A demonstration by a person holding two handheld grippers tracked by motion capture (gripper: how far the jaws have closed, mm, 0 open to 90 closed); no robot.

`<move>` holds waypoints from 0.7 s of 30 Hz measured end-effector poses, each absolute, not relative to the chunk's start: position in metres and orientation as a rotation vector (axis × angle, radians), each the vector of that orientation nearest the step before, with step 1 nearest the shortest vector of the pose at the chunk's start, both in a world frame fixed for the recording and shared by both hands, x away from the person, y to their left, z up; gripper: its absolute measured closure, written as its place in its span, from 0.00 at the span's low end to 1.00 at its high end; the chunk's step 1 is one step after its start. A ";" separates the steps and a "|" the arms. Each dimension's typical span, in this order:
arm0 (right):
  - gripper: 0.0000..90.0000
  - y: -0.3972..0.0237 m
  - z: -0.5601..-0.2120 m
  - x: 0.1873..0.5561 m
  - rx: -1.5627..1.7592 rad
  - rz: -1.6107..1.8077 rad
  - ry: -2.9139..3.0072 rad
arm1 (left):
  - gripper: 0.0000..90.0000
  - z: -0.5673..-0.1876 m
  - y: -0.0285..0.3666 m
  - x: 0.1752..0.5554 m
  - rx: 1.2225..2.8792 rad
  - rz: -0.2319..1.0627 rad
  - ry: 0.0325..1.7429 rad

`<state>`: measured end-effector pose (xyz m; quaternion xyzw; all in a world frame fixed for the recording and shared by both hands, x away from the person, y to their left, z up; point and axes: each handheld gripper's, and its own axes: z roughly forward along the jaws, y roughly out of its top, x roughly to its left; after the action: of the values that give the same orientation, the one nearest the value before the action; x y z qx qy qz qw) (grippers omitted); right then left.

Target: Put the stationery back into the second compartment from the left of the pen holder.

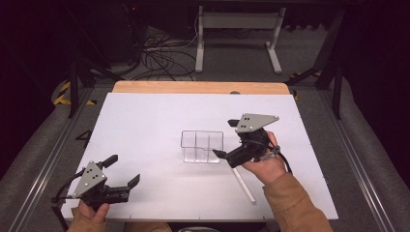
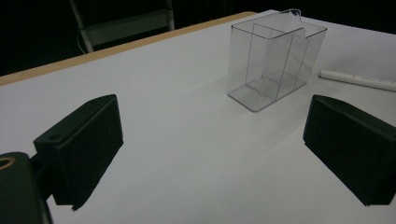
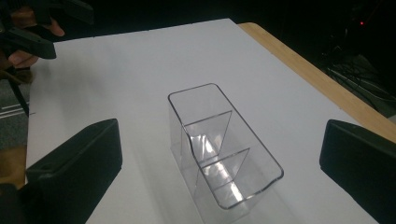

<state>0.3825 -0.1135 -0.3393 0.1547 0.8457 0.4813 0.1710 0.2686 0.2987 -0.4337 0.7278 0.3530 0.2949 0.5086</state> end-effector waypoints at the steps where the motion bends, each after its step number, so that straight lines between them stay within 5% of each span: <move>1: 0.00 -0.116 -0.341 0.381 0.455 1.369 2.398 | 0.06 -0.434 0.299 0.268 1.747 0.707 0.855; 21: 0.01 -0.140 -0.369 0.358 0.651 1.241 2.375 | 0.06 -0.433 0.298 0.268 1.749 0.710 0.852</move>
<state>0.3583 -0.1404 -0.3694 0.2316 0.8454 0.4417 0.1911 0.2676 0.2983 -0.4333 0.7263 0.3537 0.2948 0.5104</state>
